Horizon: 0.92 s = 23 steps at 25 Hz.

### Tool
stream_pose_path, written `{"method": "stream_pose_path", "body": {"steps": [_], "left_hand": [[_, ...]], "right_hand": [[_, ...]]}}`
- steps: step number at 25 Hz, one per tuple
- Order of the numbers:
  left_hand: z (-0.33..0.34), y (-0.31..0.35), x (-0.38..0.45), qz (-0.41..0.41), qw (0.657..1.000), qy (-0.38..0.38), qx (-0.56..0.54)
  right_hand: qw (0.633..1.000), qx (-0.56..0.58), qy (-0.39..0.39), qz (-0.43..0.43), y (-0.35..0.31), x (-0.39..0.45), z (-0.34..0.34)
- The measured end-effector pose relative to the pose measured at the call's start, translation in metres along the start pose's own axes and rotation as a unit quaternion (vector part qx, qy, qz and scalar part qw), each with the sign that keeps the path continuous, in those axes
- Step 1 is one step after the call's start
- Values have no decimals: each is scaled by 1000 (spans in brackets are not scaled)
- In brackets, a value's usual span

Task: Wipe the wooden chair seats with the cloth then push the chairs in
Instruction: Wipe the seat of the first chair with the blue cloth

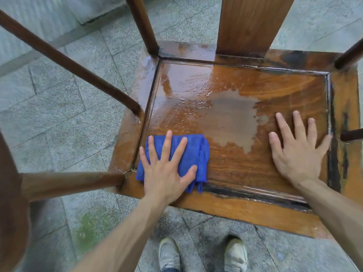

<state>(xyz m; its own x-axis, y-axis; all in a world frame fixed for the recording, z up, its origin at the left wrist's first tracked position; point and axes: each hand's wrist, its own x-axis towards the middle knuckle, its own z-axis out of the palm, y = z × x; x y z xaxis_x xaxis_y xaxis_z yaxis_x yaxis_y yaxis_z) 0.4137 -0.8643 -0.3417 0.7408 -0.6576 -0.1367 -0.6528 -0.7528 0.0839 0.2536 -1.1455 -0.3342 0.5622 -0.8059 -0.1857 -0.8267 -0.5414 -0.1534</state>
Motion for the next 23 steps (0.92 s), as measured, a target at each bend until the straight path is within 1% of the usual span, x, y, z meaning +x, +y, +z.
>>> {"method": "stream_pose_path", "body": {"steps": [5, 9, 12, 14, 17, 19, 23], "left_hand": [[-19, -1, 123, -48, 999, -8, -21], [-32, 8, 214, -43, 999, -16, -25], [-36, 30, 259, -79, 995, -25, -51], [-34, 45, 259, -77, 995, -28, -54], [-28, 52, 222, 2, 998, -22, -52], [-25, 43, 188, 35, 998, -32, -43], [-13, 10, 92, 7, 999, -19, -27]], "right_hand": [[1000, -15, 18, 1, 0, 1, 5], [999, -19, 26, -9, 1, 3, 7], [999, -22, 36, -15, 2, 4, 9], [999, -26, 34, -17, 5, 7, 9], [999, -30, 28, -15, 4, 5, 9], [999, -28, 25, -8, 4, 6, 9], [1000, -26, 15, -6, 3, 6, 4]]}}
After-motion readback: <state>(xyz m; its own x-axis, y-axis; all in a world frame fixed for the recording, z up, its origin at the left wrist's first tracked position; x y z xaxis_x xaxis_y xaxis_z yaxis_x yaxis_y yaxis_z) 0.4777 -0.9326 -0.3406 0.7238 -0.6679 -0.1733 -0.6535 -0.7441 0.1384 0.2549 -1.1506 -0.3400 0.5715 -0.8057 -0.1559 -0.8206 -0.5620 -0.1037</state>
